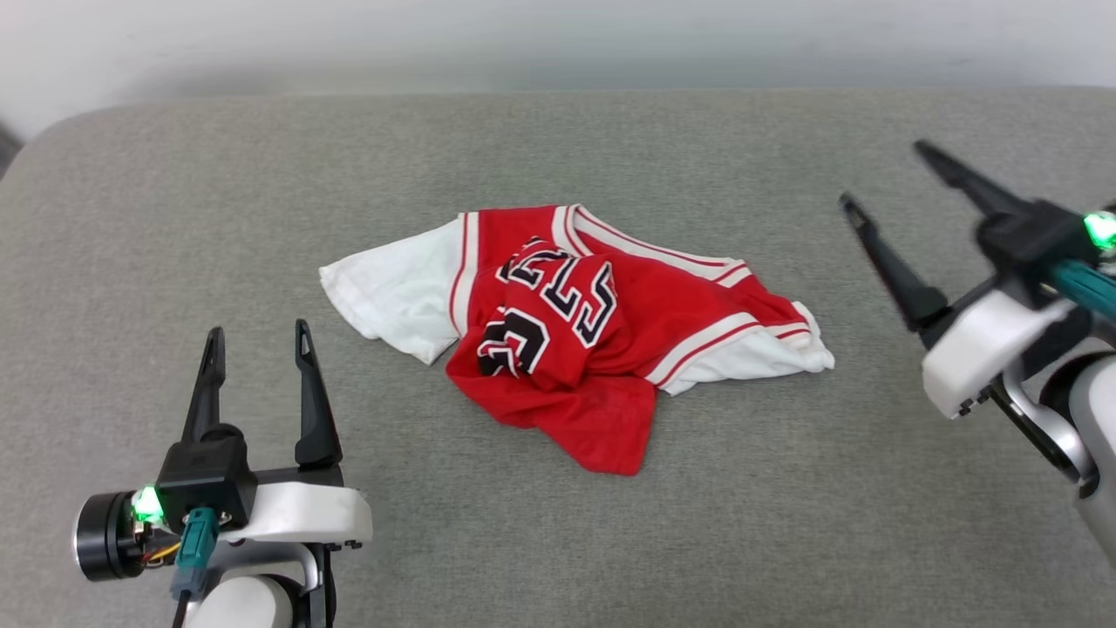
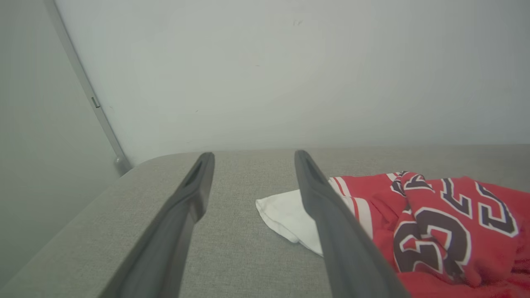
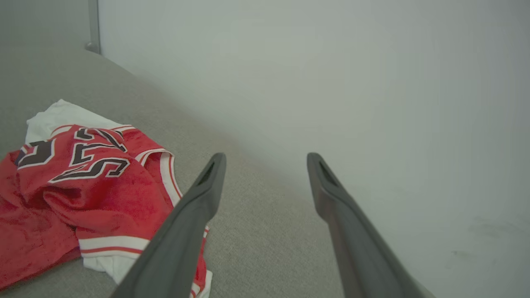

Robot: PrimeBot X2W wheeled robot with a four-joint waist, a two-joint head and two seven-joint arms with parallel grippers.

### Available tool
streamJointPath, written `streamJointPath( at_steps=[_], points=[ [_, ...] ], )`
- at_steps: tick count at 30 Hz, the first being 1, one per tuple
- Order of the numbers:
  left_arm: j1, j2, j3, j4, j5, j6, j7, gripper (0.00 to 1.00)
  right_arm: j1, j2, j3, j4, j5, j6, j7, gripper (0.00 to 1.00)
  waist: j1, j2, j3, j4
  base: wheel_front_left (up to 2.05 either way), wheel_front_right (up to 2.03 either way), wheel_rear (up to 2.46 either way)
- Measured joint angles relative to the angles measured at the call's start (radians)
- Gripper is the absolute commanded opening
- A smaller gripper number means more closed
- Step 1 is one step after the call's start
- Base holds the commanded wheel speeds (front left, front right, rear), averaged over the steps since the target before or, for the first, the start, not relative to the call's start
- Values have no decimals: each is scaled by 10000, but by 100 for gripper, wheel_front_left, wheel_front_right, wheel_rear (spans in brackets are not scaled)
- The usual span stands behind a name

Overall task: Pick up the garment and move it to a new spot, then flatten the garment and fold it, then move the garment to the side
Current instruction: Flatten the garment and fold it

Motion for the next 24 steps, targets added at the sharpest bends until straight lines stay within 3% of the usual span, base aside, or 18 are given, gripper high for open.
streamJointPath(
  at_steps=[7,13,20,24],
  points=[
    [300,-849,750,56,715,-809,0,100,-1997,-1994,4251,-184,2782,0,4253,100,1,0,183,376,0,0,0],
    [297,-1511,1260,-42,1254,-1296,0,100,-3739,-2257,6435,25,4859,0,6638,100,0,0,649,547,0,0,0],
    [206,-2107,1651,-105,1685,-1760,0,100,-4828,-2015,7894,1147,5492,0,7093,100,1,0,1317,734,0,0,0],
    [38,-2452,2000,-128,1948,-2080,0,100,-5158,-1676,8324,2054,5442,8,6516,100,1,0,1851,889,0,0,0]
  ],
)
